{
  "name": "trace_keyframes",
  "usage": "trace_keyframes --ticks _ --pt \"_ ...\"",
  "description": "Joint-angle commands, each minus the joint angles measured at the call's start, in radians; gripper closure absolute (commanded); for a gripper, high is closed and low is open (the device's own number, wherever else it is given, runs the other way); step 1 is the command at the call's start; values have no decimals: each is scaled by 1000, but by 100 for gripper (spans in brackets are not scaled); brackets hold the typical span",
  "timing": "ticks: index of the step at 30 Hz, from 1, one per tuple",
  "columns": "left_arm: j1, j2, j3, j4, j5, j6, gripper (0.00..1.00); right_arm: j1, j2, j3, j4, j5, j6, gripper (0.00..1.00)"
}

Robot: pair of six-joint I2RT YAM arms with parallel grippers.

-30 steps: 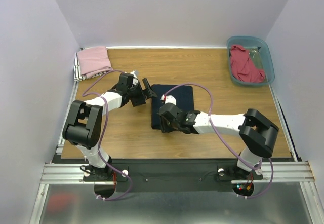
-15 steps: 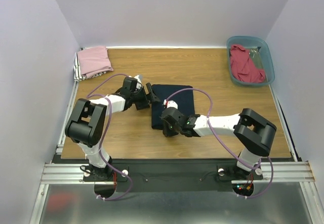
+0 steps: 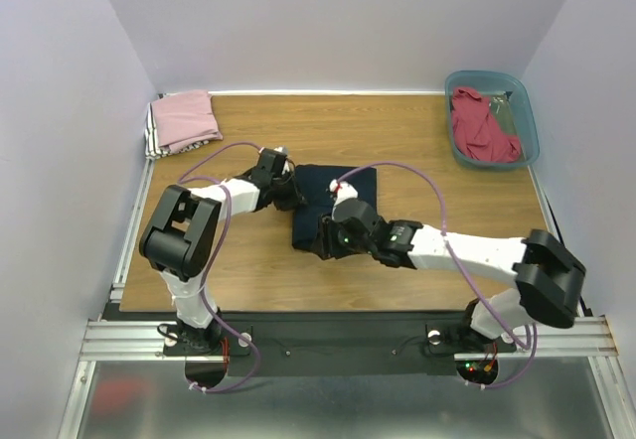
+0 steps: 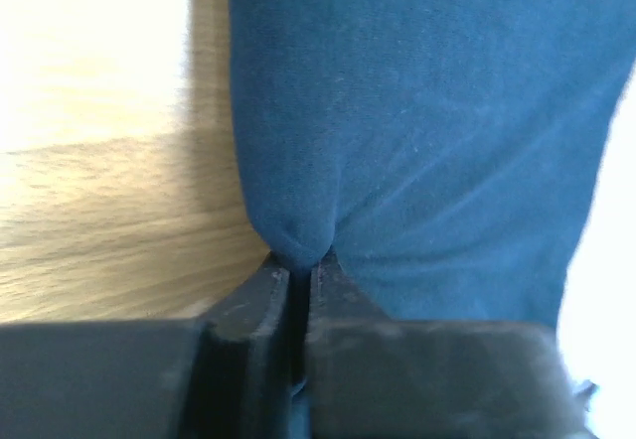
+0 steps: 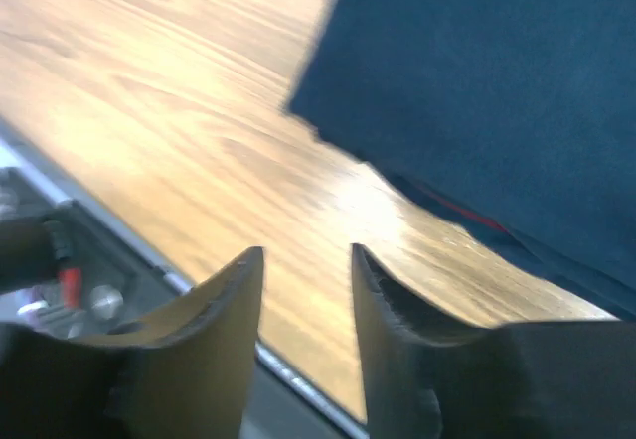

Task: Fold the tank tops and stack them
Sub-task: Neatly place the folded tank top to the corner

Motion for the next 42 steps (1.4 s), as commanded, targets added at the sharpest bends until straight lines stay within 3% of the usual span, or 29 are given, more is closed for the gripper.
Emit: trace_keyframes --ticks 1,3,7,11,14,17,22,30,42 --pt "-7 33 128 -166 -236 74 100 -5 -102 102 -18 -3 -38 49" --pt "-4 60 230 -250 -367 115 100 -5 -151 140 -46 18 -53 44" --pt "19 122 422 -349 -495 181 100 -5 -203 182 -66 47 -91 40" --pt "77 249 718 -457 -638 271 100 -5 -204 199 -83 59 -127 39" --pt "102 330 881 -526 -705 318 100 -5 -195 189 -83 69 -146 40" --pt "142 448 1160 -600 -782 385 100 -6 -175 189 -83 79 -173 40" --pt "189 609 1424 -669 -856 434 100 -8 -137 200 -81 64 -205 41" --pt "271 594 1427 -544 -841 515 100 -11 -73 220 -81 50 -223 42" --pt "355 574 1486 -513 -700 548 100 -22 15 269 -78 6 -229 44"
